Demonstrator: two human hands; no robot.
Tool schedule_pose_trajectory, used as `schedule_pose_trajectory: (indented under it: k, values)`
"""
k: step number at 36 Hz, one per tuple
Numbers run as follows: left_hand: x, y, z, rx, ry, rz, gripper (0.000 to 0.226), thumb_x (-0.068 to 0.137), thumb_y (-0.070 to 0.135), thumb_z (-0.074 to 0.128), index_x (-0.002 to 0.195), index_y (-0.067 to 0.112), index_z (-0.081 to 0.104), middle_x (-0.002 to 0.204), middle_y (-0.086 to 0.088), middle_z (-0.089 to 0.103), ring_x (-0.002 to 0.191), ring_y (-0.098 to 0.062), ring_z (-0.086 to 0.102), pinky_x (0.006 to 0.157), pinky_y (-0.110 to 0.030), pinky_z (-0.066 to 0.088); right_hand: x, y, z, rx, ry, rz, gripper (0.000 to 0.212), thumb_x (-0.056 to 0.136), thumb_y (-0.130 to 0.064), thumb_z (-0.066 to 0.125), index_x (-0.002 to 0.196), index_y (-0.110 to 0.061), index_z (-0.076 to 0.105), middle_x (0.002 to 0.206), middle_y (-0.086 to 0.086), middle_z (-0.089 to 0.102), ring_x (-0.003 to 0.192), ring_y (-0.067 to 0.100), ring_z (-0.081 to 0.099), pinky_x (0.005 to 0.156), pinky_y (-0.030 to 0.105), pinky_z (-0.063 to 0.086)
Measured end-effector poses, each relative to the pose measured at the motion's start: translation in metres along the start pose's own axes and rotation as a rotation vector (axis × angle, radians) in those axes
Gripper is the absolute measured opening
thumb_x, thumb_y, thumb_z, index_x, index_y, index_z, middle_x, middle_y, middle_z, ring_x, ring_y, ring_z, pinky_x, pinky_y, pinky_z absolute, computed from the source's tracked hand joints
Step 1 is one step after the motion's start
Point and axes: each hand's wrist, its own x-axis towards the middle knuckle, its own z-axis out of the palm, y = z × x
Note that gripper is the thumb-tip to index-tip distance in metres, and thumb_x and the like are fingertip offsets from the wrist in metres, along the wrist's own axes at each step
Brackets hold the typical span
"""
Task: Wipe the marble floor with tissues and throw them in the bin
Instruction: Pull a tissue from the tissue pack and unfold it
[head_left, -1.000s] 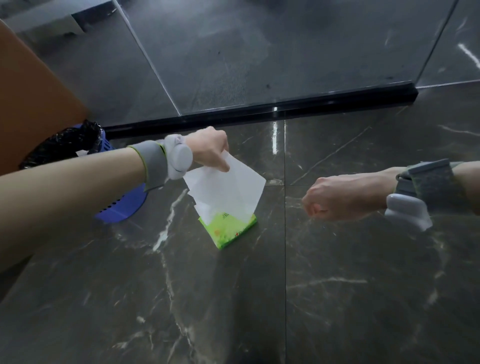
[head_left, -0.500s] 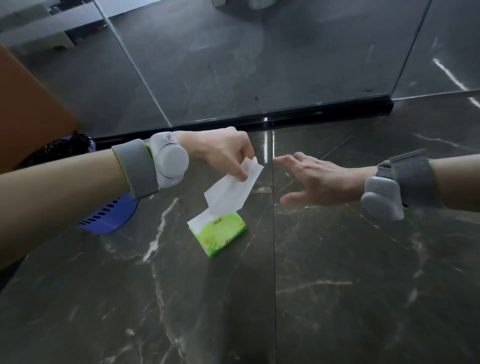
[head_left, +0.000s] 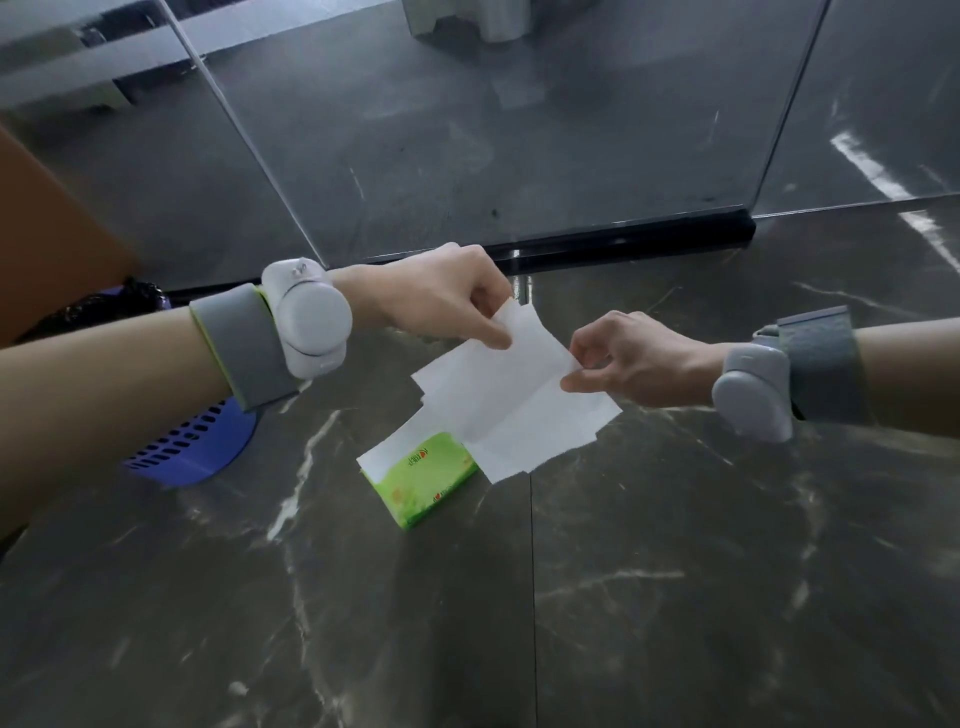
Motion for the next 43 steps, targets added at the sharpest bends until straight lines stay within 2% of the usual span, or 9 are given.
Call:
schedule_pose_trajectory:
  k: [10,12,17,23,27,31,36,39,43]
  values:
    - [0.003,-0.005,0.003,-0.169,0.114,-0.055,0.023,0.082,0.029,0.082,0.068,0.015,0.07,0.069,-0.011,0.066,0.06,-0.014,0.055,0.061,-0.034,0.048,0.008,0.006,0.001,0.16,0.1,0.101,0.024,0.079,-0.035,0.087,0.065,-0.024,0.073,0.051,-0.018,0.063,0.05,-0.011,0.058,0.041,0.002,0.036]
    - [0.003,-0.007,0.002,-0.182,0.151,-0.065,0.02,0.081,0.029,0.084,0.074,0.014,0.075,0.078,-0.011,0.074,0.066,-0.016,0.066,0.067,-0.037,0.057,0.008,0.004,-0.001,0.158,0.151,0.101,0.017,0.079,-0.035,0.088,0.076,-0.021,0.08,0.071,-0.013,0.072,0.063,-0.005,0.065,0.049,0.003,0.041]
    - [0.005,-0.011,0.001,-0.2,0.236,-0.089,0.016,0.077,0.027,0.088,0.075,0.015,0.078,0.082,-0.009,0.078,0.087,-0.03,0.075,0.082,-0.048,0.063,0.008,0.0,-0.004,0.159,0.272,0.064,0.019,0.078,-0.032,0.088,0.083,-0.014,0.082,0.097,0.0,0.078,0.089,0.014,0.072,0.087,0.034,0.06]
    - [0.008,-0.015,0.001,-0.231,0.372,-0.111,0.016,0.074,0.026,0.091,0.073,0.016,0.079,0.075,-0.001,0.077,0.073,-0.014,0.074,0.071,-0.027,0.059,0.013,0.002,-0.008,0.17,0.393,0.067,0.023,0.076,-0.032,0.089,0.087,-0.013,0.081,0.102,-0.001,0.078,0.091,0.015,0.069,0.092,0.033,0.056]
    - [0.012,-0.016,0.0,-0.27,0.452,-0.122,0.019,0.071,0.028,0.093,0.072,0.015,0.078,0.075,-0.002,0.078,0.076,-0.016,0.075,0.08,-0.031,0.062,0.017,0.005,-0.005,0.168,0.447,0.053,0.025,0.074,-0.034,0.09,0.087,-0.015,0.08,0.111,-0.005,0.073,0.096,0.015,0.065,0.093,0.035,0.054]
    - [0.013,-0.017,0.001,-0.317,0.487,-0.103,0.021,0.07,0.028,0.094,0.073,0.015,0.078,0.076,0.0,0.078,0.074,-0.01,0.073,0.084,-0.034,0.063,0.023,0.009,-0.003,0.175,0.396,0.079,0.028,0.073,-0.038,0.09,0.088,-0.017,0.08,0.115,-0.004,0.07,0.104,0.019,0.063,0.096,0.04,0.052]
    - [0.018,-0.02,0.004,-0.375,0.412,-0.044,0.021,0.076,0.025,0.092,0.08,0.011,0.078,0.083,-0.005,0.079,0.088,-0.026,0.078,0.09,-0.044,0.063,0.027,0.015,-0.002,0.199,0.295,0.104,0.02,0.074,-0.04,0.09,0.085,-0.026,0.081,0.131,-0.012,0.065,0.12,0.014,0.057,0.105,0.035,0.044]
    - [0.018,-0.023,0.006,-0.402,0.383,-0.025,0.019,0.079,0.028,0.09,0.081,0.013,0.077,0.085,-0.003,0.08,0.088,-0.023,0.078,0.086,-0.038,0.063,0.029,0.015,-0.002,0.248,0.211,0.116,0.014,0.073,-0.038,0.09,0.078,-0.03,0.079,0.133,-0.016,0.064,0.121,0.011,0.057,0.107,0.038,0.046]
    - [0.019,-0.026,0.009,-0.431,0.354,-0.01,0.017,0.081,0.03,0.088,0.081,0.016,0.078,0.084,-0.001,0.08,0.082,-0.014,0.077,0.075,-0.026,0.058,0.032,0.018,0.0,0.36,0.102,0.149,0.012,0.073,-0.03,0.092,0.076,-0.024,0.082,0.118,-0.02,0.072,0.107,0.009,0.067,0.09,0.029,0.053]
